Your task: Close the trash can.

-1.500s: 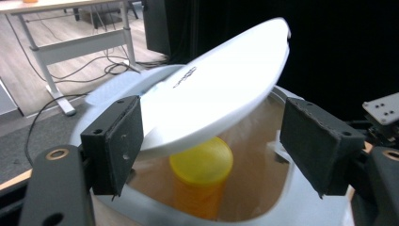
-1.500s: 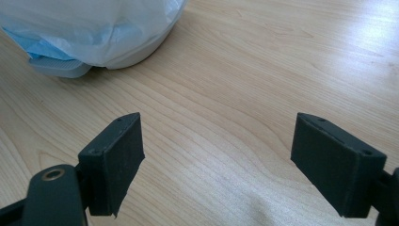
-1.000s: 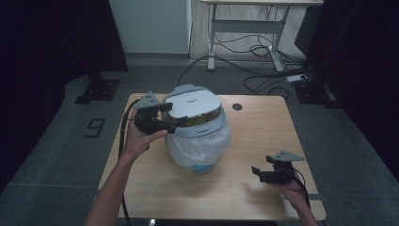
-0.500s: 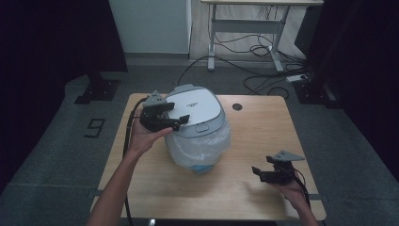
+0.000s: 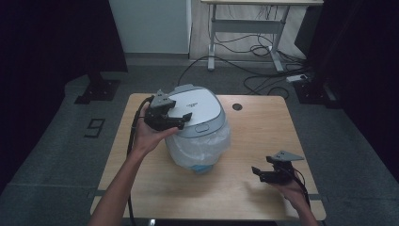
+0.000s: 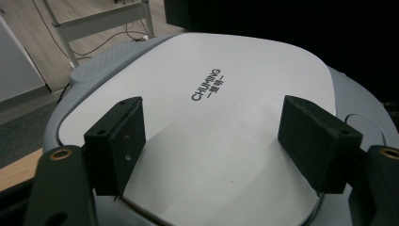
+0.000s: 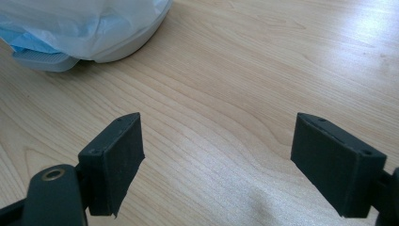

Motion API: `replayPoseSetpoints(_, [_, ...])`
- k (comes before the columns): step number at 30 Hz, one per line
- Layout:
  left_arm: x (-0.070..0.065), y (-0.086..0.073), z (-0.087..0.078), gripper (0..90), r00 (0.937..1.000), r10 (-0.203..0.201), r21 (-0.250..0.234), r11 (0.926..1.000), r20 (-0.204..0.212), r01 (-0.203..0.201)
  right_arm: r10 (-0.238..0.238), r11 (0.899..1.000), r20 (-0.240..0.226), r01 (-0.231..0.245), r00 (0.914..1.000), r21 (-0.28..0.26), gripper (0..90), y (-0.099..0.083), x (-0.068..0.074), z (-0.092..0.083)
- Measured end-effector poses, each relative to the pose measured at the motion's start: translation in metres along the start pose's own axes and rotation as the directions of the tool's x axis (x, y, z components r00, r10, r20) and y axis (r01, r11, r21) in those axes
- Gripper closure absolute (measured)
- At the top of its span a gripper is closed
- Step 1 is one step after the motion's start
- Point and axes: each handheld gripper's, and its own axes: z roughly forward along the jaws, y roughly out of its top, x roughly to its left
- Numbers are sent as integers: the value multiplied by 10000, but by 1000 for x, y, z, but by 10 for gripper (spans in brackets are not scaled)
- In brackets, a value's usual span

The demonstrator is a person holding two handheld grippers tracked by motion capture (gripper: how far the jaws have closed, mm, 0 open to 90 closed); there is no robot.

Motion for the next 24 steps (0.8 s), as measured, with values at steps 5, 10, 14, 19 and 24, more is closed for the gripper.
replayPoseSetpoints(5, [0,0,0,256,10000,25,-20,10000,-33,-25,2,10000,13,-2,10000,-1,168,0,0,-1])
replayPoseSetpoints(10, [4,-3,-5,247,9998,-138,-219,9997,-143,135,64,10000,0,-64,10000,-66,168,0,-2,-2])
replayPoseSetpoints(14, [7,-7,-15,243,9995,-287,-426,9987,-112,282,75,9999,22,-75,10000,-66,168,-1,-4,-1])
replayPoseSetpoints(19, [8,-15,-29,243,9992,-323,-561,9979,-237,309,31,10000,65,-31,10000,-58,168,0,-3,-2])
replayPoseSetpoints(24, [7,-26,-40,241,9989,-282,-529,9983,-368,263,47,10000,89,-46,9999,-80,168,0,-5,-3])
